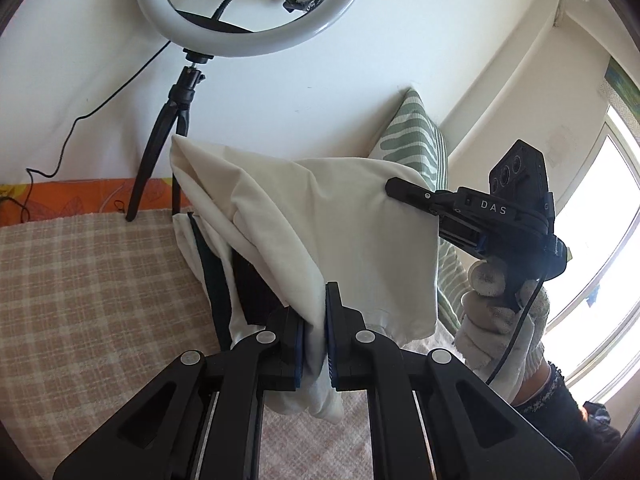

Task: Fold small clothes
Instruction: 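Lift the folded shirt with both tools and carry it onto the clothes pile, then open both tools and release the shirt on the pile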

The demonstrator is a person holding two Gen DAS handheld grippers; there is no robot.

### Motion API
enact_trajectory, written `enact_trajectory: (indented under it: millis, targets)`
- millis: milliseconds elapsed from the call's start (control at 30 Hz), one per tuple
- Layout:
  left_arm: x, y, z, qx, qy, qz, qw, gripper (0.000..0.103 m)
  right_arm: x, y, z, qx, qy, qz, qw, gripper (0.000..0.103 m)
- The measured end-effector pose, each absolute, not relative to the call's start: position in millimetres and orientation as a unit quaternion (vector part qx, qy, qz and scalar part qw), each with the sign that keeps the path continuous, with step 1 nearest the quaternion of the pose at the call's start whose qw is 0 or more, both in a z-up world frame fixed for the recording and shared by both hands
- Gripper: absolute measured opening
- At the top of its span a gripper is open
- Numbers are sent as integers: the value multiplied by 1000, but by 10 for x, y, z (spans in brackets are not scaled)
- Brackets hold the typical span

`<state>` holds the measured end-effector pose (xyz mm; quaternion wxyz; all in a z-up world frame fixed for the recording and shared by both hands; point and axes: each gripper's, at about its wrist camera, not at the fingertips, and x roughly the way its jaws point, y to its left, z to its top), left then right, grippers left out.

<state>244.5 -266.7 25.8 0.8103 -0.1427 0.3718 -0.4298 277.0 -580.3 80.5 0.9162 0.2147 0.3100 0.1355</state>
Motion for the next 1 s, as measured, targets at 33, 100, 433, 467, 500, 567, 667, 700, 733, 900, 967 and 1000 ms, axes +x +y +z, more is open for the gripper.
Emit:
enact_trajectory:
  millis: [33, 100, 433, 467, 500, 567, 667, 700, 733, 900, 967, 1000]
  targets:
    - [2495, -2754, 264, -141, 370, -431, 811, 7, 2816, -5885, 812, 217, 308, 130, 917, 9]
    - [2568, -2897, 258, -132, 367, -433, 813, 7, 2909, -6045, 812, 221, 306, 122, 918, 9]
    - [2907, -3315, -6, -117, 383, -423, 813, 7, 3319, -6485, 568, 212, 322, 98, 918, 9]
    - [2917, -3322, -49, -116, 387, -421, 812, 7, 3372, -6514, 501, 212, 329, 94, 915, 9]
    - [2926, -3331, -91, -112, 392, -418, 811, 7, 3428, -6542, 435, 210, 339, 92, 912, 9]
    - [2929, -3327, -158, -100, 401, -410, 813, 7, 3536, -6619, 286, 215, 360, 80, 904, 9]
    - [2947, -3311, -212, -83, 411, -393, 819, 12, 3602, -6734, 152, 206, 370, 36, 905, 13]
    - [2943, -3282, -227, -82, 413, -390, 819, 13, 3605, -6764, 128, 202, 370, 22, 907, 20]
    - [2941, -3262, -237, -80, 415, -390, 818, 14, 3603, -6792, 110, 200, 369, 11, 907, 25]
    - [2851, -3190, -250, -46, 419, -379, 824, 52, 3524, -6911, 116, 203, 359, -22, 911, 57]
    - [2822, -3115, -258, -49, 417, -359, 833, 70, 3479, -6921, 154, 206, 356, -24, 911, 57]
    - [2806, -3084, -248, -51, 415, -356, 836, 70, 3455, -6908, 180, 203, 354, -26, 913, 58]
